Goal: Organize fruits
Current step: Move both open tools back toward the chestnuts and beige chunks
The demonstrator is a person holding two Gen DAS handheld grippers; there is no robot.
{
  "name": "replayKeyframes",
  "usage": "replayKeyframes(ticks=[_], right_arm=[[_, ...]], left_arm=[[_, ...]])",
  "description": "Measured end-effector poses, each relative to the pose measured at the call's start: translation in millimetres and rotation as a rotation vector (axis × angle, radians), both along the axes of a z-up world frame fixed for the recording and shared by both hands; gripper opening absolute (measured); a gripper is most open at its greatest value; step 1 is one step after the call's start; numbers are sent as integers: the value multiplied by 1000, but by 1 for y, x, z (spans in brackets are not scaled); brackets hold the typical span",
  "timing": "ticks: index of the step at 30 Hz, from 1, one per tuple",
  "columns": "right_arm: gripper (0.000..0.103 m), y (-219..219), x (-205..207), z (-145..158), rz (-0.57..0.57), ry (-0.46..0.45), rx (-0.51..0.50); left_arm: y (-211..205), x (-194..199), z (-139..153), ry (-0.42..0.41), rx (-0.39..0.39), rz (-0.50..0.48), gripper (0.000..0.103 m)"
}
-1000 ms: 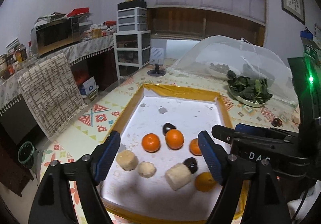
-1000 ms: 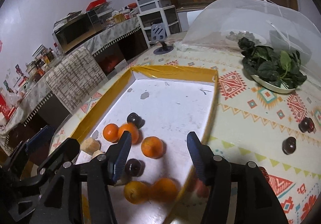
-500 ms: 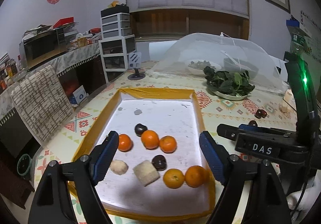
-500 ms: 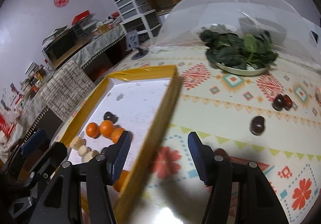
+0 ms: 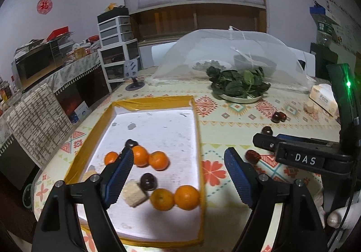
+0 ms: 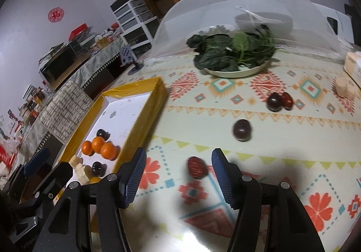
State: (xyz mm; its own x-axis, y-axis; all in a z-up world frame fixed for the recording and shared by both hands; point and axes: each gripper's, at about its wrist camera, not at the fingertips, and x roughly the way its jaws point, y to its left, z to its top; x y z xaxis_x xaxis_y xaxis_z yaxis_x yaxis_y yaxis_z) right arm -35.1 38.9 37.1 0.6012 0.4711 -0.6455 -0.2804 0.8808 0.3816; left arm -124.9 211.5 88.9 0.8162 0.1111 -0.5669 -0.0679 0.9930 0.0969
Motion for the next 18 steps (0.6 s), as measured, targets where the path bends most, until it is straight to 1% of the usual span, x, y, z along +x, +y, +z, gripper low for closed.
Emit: replayKeyframes(ticks=[10, 18], right_arm=[[66, -49, 0, -1, -65, 5, 16], [67, -87, 0, -2, -109, 7, 27]], left_arm=[[-40, 8, -3, 23, 34, -48, 82], [-63, 17, -9, 53, 45, -85, 82]])
